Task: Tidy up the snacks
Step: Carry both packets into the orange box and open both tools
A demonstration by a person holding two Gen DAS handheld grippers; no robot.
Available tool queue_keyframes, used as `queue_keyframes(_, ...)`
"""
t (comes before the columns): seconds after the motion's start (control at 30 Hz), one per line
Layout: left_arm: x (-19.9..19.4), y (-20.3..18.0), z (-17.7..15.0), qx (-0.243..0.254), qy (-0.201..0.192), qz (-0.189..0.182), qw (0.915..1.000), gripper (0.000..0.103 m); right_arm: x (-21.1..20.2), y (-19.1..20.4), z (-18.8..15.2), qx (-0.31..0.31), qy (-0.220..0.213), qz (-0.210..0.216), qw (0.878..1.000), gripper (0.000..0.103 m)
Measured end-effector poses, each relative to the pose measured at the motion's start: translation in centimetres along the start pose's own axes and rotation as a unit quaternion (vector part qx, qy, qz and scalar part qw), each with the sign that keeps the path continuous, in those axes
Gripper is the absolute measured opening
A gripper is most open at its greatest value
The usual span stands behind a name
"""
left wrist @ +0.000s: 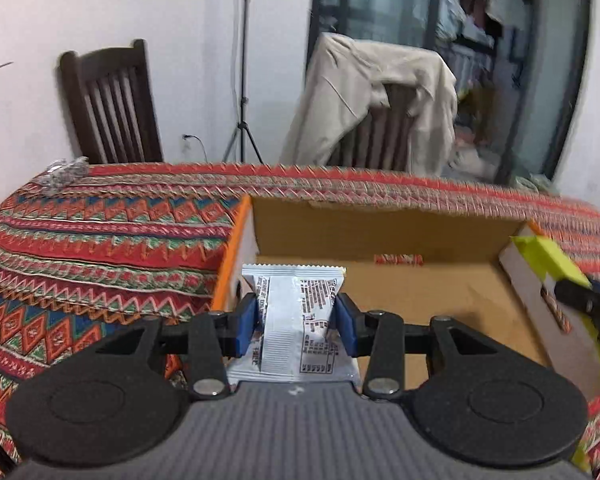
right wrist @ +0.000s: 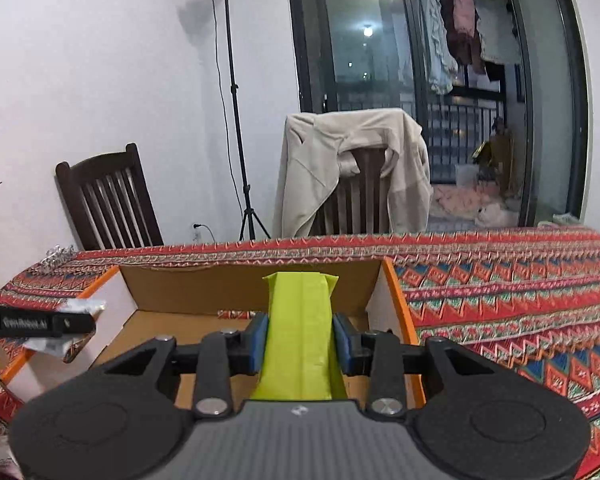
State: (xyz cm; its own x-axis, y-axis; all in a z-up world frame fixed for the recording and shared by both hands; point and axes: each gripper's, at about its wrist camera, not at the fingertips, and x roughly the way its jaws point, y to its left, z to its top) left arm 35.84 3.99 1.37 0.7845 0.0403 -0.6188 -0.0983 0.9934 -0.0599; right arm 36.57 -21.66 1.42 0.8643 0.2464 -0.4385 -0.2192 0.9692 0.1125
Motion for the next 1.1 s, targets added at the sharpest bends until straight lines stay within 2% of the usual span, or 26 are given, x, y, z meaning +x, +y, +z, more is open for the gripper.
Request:
queue_keyframes(0.1, 0.0, 0.1, -0.5, -0.004, -0.004, -0.027, 0.9996, 0.042, 0.2, -0.2, -0.5, 0.0, 0.008, 0.007, 1.0, 0.034)
queue_keyframes(0.23, -0.1, -0.3, -0.9, 0.004, -0.011, -0.024, 0.9996, 0.044, 0.7, 0.0, -1.0, -0.005, 0.022, 0.004, 1.0, 0.034)
queue_keyframes(0.3, -0.4, -0.1, -0.8, -0.005, -0.017, -0.025, 0.9995, 0.056, 0.9, 0.0, -1.2, -0.005, 0.025, 0.001, 1.0, 0.035)
queue_keyframes(0.33, -0.7, -0.1, -0.8, -0.01, -0.024, -0.03, 0.9992, 0.073, 0.9, 0.1, -1.3, -0.004, 0.025, 0.001, 1.0, 0.035)
queue_keyframes(0.37, -0.8, 0.0, -0.6, -0.014, -0.029, -0.033, 0.9989, 0.095, 0.8, 0.0, -1.2, -0.002, 0.024, 0.0, 1.0, 0.042)
queue_keyframes(0.4, -1.1, 0.1, -0.6, -0.019, -0.035, -0.034, 0.9986, 0.103, 0.8, 0.0, -1.3, -0.001, 0.024, 0.0, 1.0, 0.053)
queue_keyframes(0.43, -1.4, 0.0, -0.8, -0.024, -0.041, -0.034, 0.9983, 0.103, 0.8, -0.1, -1.3, 0.002, 0.025, 0.001, 1.0, 0.084)
queue_keyframes(0.47, -1.5, 0.0, -0.8, -0.024, -0.041, -0.038, 0.9981, 0.103, 0.8, -0.2, -1.3, 0.006, 0.024, 0.002, 1.0, 0.103)
queue_keyframes(0.87, -1.4, -0.1, -0.6, -0.029, -0.036, -0.033, 0.9984, 0.103, 1.3, -0.2, -1.6, 0.013, 0.045, 0.008, 0.999, 0.103)
queue_keyframes(1.0, -2.0, -0.2, -0.3, -0.028, -0.039, -0.028, 0.9984, 0.103, 0.8, -0.1, -1.1, 0.013, 0.039, 0.011, 0.999, 0.103)
queue_keyframes(1.1, -3.3, -0.4, 0.1, -0.031, -0.058, -0.026, 0.9975, 0.103, -0.6, 0.1, -0.3, 0.014, 0.022, 0.018, 0.999, 0.103)
